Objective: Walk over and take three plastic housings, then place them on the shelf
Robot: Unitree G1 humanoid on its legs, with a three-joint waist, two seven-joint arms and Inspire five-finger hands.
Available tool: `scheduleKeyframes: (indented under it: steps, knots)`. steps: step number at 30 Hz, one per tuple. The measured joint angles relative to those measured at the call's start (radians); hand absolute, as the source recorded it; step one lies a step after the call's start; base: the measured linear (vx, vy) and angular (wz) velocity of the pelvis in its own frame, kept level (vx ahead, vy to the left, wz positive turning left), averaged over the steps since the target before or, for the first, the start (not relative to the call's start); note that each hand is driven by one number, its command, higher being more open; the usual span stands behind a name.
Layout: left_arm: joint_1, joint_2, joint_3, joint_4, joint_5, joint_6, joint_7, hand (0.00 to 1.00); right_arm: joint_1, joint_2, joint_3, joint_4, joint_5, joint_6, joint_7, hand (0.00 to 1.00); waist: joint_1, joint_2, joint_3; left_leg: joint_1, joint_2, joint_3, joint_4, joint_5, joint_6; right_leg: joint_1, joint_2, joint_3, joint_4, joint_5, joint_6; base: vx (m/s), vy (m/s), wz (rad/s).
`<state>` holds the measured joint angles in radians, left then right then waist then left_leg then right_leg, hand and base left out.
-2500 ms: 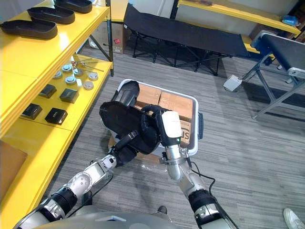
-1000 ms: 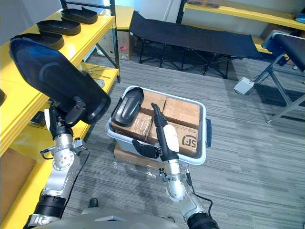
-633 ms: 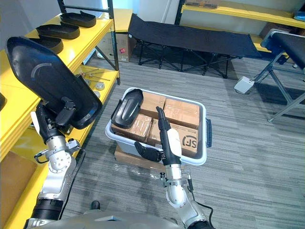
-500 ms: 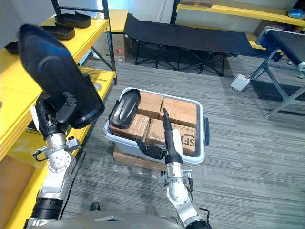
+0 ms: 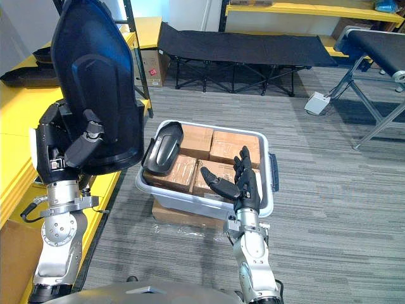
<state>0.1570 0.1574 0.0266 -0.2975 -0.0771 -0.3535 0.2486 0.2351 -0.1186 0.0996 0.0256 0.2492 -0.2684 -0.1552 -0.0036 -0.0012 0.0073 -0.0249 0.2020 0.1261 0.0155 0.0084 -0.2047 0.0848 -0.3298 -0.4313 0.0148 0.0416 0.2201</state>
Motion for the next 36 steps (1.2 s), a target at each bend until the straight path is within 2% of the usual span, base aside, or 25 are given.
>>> scheduleKeyframes:
  steps: [6, 11, 16, 19, 22, 24, 27, 33, 35, 36]
  knots:
    - [0.0, -0.003, 0.0, 0.0, -0.119, -0.001, -0.049, 0.0, 0.033, 0.032, -0.132, 0.0, -0.002, 0.013, 0.0, 1.0, 0.0, -0.003, 0.012, 0.011, 0.002, 0.034, -0.003, 0.0, 0.0, -0.027, -0.01, 0.017, 0.028, 0.0, 0.0, 0.0, 0.003, -0.13]
    - [-0.001, -0.02, 0.0, 0.001, -0.239, -0.001, -0.098, 0.0, 0.039, 0.049, -0.324, -0.015, 0.014, 0.052, 0.001, 1.0, -0.036, -0.017, 0.043, 0.057, 0.003, 0.088, -0.022, 0.001, 0.0, -0.027, -0.015, 0.03, 0.037, 0.0, 0.0, -0.03, 0.006, -0.24]
    - [0.002, -0.038, 0.001, 0.001, -0.237, 0.0, -0.093, 0.0, 0.057, 0.06, -0.321, -0.078, 0.047, 0.068, 0.023, 1.0, -0.04, -0.007, 0.048, 0.066, 0.004, 0.089, -0.04, 0.01, 0.001, -0.014, -0.015, 0.009, 0.037, 0.0, 0.0, -0.02, -0.006, 0.04]
    - [0.023, -0.041, 0.028, 0.0, -0.227, 0.0, -0.086, 0.0, 0.032, 0.076, -0.223, -0.08, 0.05, 0.076, 0.031, 1.0, -0.01, 0.001, 0.052, 0.052, -0.001, 0.041, -0.061, 0.034, 0.006, 0.011, -0.015, -0.05, 0.037, 0.0, 0.0, -0.02, -0.016, 0.5]
    - [0.067, -0.049, 0.14, -0.024, -0.234, 0.001, -0.091, 0.0, -0.047, 0.078, -0.127, -0.073, 0.029, 0.088, 0.024, 1.0, 0.036, 0.014, 0.062, 0.006, -0.009, -0.025, -0.078, 0.071, 0.013, 0.012, -0.015, -0.12, 0.045, 0.0, 0.0, -0.02, -0.017, 0.67]
    - [0.105, -0.082, 0.225, -0.053, -0.264, 0.001, -0.097, 0.0, -0.107, 0.077, -0.094, -0.056, 0.011, 0.089, 0.014, 1.0, 0.09, 0.024, 0.076, -0.002, -0.014, -0.061, -0.093, 0.093, 0.02, 0.026, -0.023, -0.168, 0.076, -0.002, -0.002, -0.02, -0.008, 0.64]
    - [0.159, -0.106, 0.306, -0.115, -0.282, -0.002, -0.093, 0.0, -0.158, 0.077, -0.084, -0.02, -0.011, 0.089, 0.018, 1.0, 0.139, 0.017, 0.079, -0.007, -0.029, -0.101, -0.096, 0.102, 0.029, 0.049, -0.039, -0.211, 0.109, -0.011, -0.018, -0.02, -0.003, 0.53]
    - [0.206, -0.143, 0.345, -0.171, -0.313, -0.019, -0.11, 0.0, -0.22, 0.071, -0.078, 0.013, -0.01, 0.093, 0.032, 1.0, 0.156, 0.006, 0.087, -0.036, -0.042, -0.129, -0.1, 0.132, 0.037, 0.054, -0.043, -0.228, 0.118, -0.036, -0.052, -0.06, -0.017, 0.23]
    - [0.206, -0.157, 0.336, -0.171, -0.312, -0.019, -0.117, 0.0, -0.22, 0.068, -0.072, 0.014, -0.009, 0.106, 0.043, 1.0, 0.161, -0.001, 0.092, -0.04, -0.045, -0.133, -0.103, 0.14, 0.036, 0.055, -0.043, -0.224, 0.121, -0.08, -0.064, -0.1, -0.042, 0.08]
    - [0.206, -0.161, 0.328, -0.171, -0.312, -0.018, -0.118, 0.0, -0.219, 0.064, -0.066, 0.015, -0.008, 0.113, 0.051, 1.0, 0.157, -0.006, 0.095, -0.052, -0.047, -0.138, -0.104, 0.149, 0.041, 0.056, -0.041, -0.225, 0.123, -0.116, -0.044, -0.07, -0.042, 0.23]
